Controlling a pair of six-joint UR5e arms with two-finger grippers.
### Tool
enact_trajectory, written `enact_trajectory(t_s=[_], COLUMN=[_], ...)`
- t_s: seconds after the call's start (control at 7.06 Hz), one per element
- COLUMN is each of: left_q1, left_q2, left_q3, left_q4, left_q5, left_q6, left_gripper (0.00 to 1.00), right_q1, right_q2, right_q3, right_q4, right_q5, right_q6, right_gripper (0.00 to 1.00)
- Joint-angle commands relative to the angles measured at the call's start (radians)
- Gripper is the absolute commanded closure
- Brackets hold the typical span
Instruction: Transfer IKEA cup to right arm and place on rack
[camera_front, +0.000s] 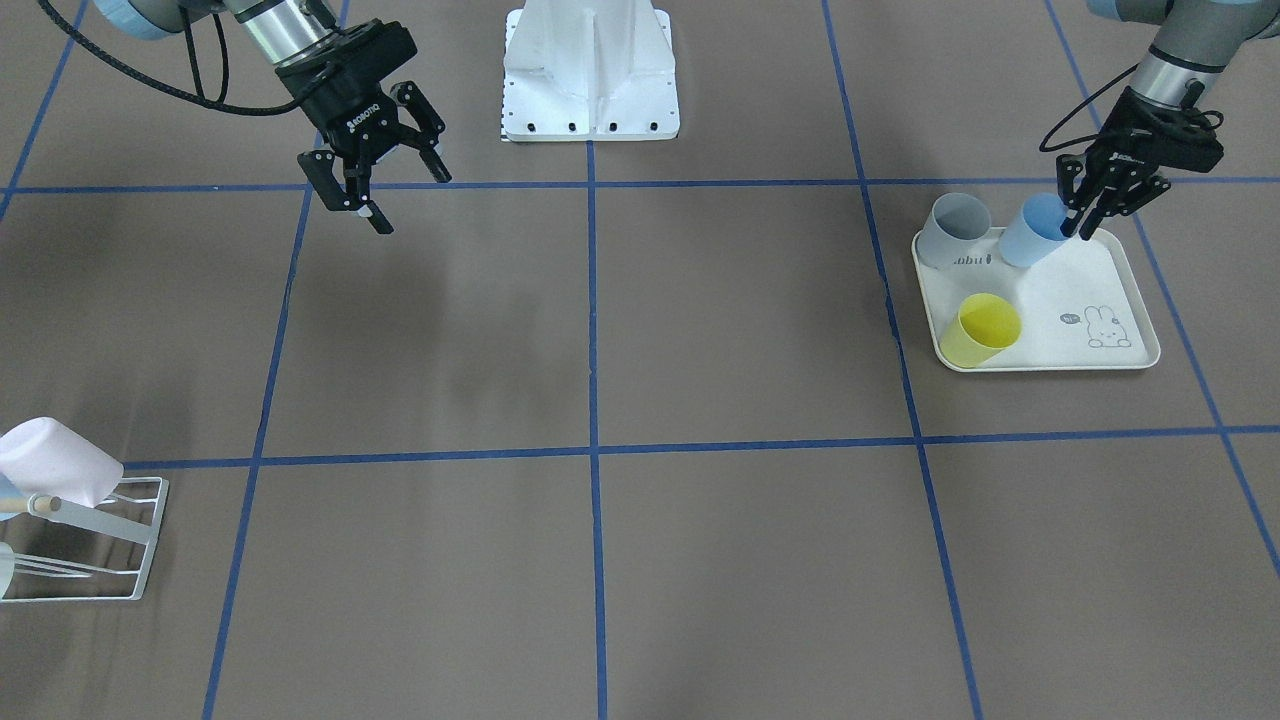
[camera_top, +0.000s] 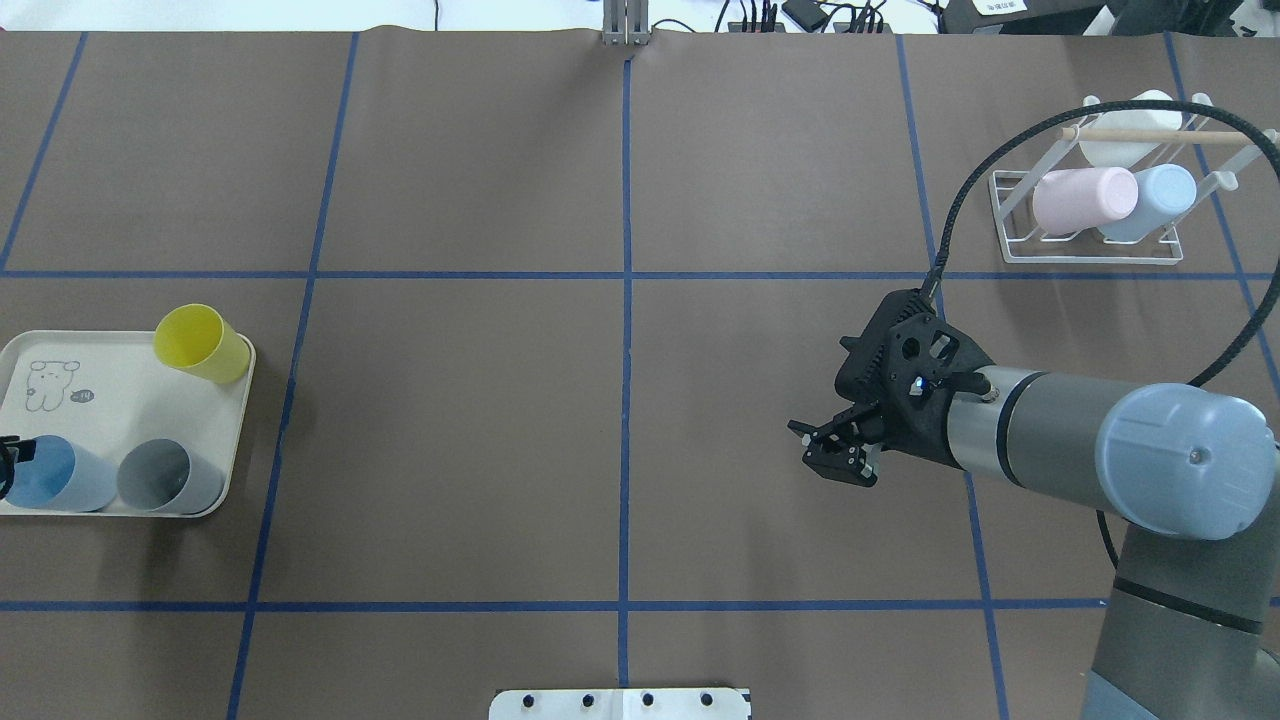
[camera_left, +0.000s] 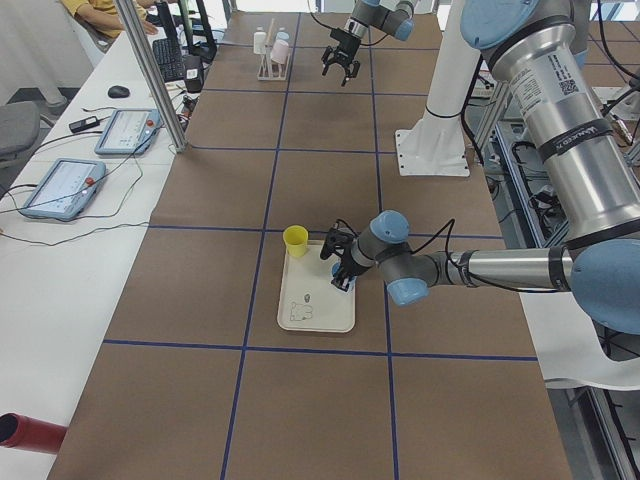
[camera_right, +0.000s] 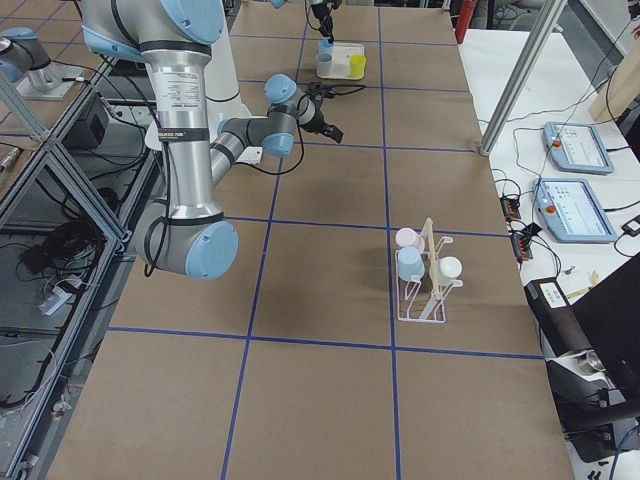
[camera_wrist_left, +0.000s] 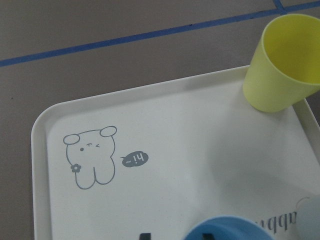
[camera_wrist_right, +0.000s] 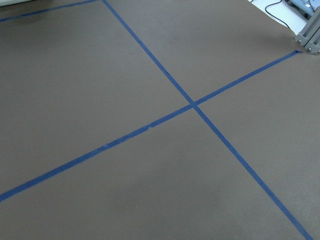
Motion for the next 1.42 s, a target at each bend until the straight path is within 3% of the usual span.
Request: enact_trajectory(t_s=[0.0, 0.28, 0.57, 0.85, 0.99, 1.28], left_q1=[-0.001, -0.016, -0.157, -0.310, -0.317, -0.317], left_q2=[0.001, 0.004, 0.013, -0.016, -0.030, -0.161], left_q3=[-0.002, -0.025, -0.067, -0.111, -0.149, -0.232], left_q4=[-0.011, -0.011, -0.005, 0.004, 0.004, 0.001], left_q5=[-0.004, -0.030, -0.072, -0.223, -0.300, -0.427], left_q6=[0.004, 0.006, 0.045, 0.061, -0.004, -0.362], left_gripper=[1.00, 1.00, 1.00, 1.00, 1.00, 1.00], right_q1=[0.000, -0.002, -0.006, -0.023, -0.041, -0.113], right_q2=[-0.001, 0.001, 0.005, 0.088, 0.135, 0.224], right_q3=[-0.002, -0.002, -0.004, -0.040, -0.066, -0.097], right_q4=[0.000, 0.002, 0.010, 0.013, 0.013, 0.014], right_q5=[0.000, 0.000, -0.001, -0.005, -0.009, -0.014], right_q6=[0.000, 0.000, 0.002, 0.003, 0.003, -0.001], right_gripper=[0.00, 0.00, 0.00, 0.00, 0.00, 0.00])
